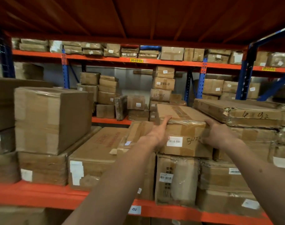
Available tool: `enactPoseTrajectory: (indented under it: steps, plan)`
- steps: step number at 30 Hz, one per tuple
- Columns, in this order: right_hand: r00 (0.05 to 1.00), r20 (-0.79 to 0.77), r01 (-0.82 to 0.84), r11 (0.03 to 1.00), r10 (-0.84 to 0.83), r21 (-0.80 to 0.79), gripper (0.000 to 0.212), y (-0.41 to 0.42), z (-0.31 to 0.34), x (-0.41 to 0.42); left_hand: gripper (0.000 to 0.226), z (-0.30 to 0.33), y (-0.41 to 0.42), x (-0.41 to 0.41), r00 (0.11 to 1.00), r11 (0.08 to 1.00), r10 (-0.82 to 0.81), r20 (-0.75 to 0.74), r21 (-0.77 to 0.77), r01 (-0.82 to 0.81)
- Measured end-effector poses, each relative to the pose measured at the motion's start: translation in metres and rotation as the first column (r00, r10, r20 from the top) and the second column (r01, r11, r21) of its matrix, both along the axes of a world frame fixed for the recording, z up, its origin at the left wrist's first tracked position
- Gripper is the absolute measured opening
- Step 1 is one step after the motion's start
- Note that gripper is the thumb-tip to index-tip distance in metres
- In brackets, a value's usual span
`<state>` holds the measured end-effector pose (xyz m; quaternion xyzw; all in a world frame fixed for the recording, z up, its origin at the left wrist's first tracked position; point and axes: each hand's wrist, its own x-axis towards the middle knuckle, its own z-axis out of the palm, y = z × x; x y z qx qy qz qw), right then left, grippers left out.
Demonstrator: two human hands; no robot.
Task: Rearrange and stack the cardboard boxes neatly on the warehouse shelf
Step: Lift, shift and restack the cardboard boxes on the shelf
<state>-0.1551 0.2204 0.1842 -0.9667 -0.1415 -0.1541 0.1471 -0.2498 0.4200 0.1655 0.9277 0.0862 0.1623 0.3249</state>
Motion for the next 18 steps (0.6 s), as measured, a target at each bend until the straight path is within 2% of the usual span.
enactPoseTrajectory:
  steps: [3, 6, 9, 11, 13, 16, 18]
  plan:
    - [0.999, 0.010, 0.048, 0.991, -0.047, -0.128, 0.042, 0.011, 0.024, -0.012, 0.104, 0.000, 0.027, -0.027, 0.993, 0.994, -0.098, -0.061, 0.042, 0.101]
    - [0.980, 0.166, 0.147, 0.968, -0.114, -0.203, 0.030, 0.050, 0.048, -0.038, 0.112, -0.005, 0.078, -0.047, 0.999, 0.999, -0.015, 0.044, 0.050, 0.012]
    - [0.970, 0.239, 0.083, 0.977, -0.034, -0.196, 0.040, 0.121, 0.062, -0.066, 0.120, -0.008, 0.148, -0.068, 0.957, 0.954, 0.233, 0.172, 0.150, -0.259]
    - [0.975, 0.201, -0.064, 0.983, 0.099, -0.172, 0.052, 0.178, 0.064, -0.086, 0.125, -0.013, 0.203, -0.088, 0.873, 0.874, 0.400, 0.278, 0.170, -0.455]
    - [0.959, 0.157, -0.213, 0.964, 0.238, -0.156, 0.064, 0.227, 0.064, -0.106, 0.131, -0.017, 0.249, -0.112, 0.771, 0.793, 0.524, 0.361, 0.124, -0.597]
    - [0.894, 0.132, -0.405, 0.899, 0.427, -0.163, 0.078, 0.326, 0.062, -0.143, 0.139, -0.019, 0.338, -0.160, 0.648, 0.674, 0.650, 0.396, 0.091, -0.733]
    - [0.834, 0.155, -0.511, 0.848, 0.529, -0.145, 0.078, 0.387, 0.063, -0.169, 0.147, -0.018, 0.389, -0.191, 0.617, 0.655, 0.697, 0.366, 0.026, -0.755]
